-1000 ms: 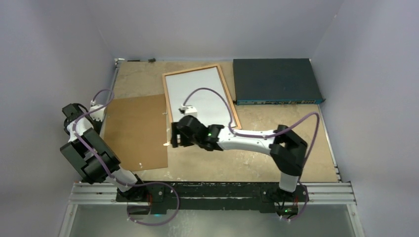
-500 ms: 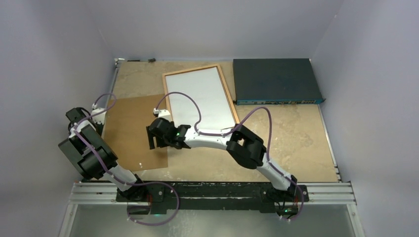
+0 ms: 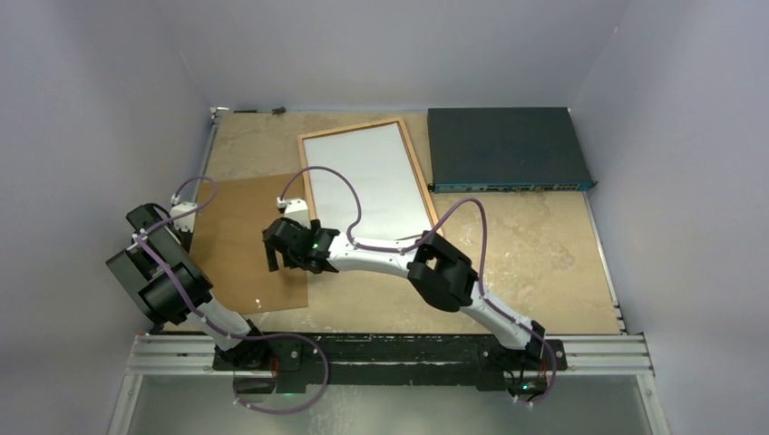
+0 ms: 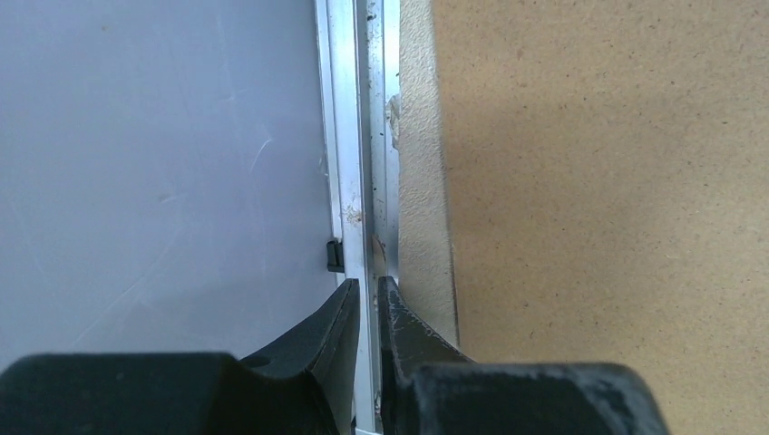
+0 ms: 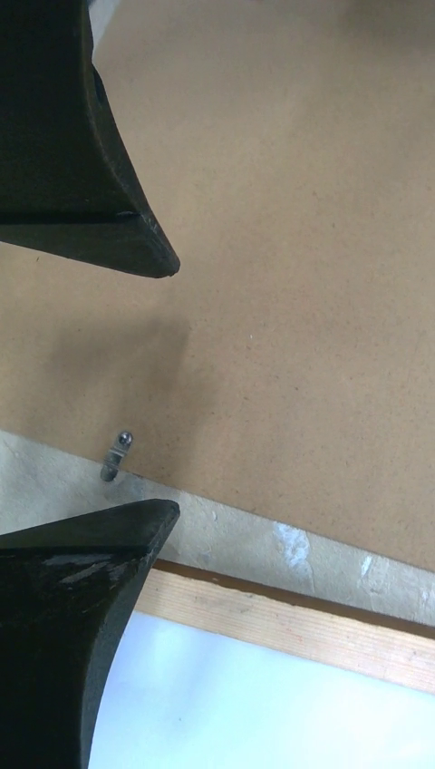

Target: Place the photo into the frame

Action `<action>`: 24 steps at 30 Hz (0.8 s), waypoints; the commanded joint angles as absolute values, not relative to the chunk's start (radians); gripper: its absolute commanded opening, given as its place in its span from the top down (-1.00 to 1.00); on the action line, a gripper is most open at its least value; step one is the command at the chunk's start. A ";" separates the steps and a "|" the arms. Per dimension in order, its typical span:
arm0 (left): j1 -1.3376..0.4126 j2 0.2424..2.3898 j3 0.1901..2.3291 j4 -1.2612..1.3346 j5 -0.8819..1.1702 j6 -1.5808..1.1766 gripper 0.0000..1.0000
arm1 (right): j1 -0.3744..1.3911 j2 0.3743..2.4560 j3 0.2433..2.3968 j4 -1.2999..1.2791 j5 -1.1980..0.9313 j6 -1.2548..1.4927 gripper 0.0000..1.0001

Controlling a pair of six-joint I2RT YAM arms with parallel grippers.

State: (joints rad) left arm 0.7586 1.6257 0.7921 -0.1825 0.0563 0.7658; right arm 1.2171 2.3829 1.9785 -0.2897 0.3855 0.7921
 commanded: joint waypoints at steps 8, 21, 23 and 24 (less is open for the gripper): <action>0.754 1.633 0.761 -0.190 0.141 0.748 0.77 | 1.225 2.464 2.081 -0.381 0.412 0.804 -0.97; 0.725 1.721 0.743 -0.182 0.165 0.744 0.88 | 1.199 2.335 1.895 -0.039 0.013 0.890 -0.97; 0.723 1.727 0.746 -0.195 0.176 0.746 0.89 | 1.187 2.320 1.865 0.030 -0.044 0.924 -0.97; 0.722 1.727 0.746 -0.202 0.182 0.750 0.90 | 1.183 2.316 1.851 0.077 -0.073 0.937 -0.97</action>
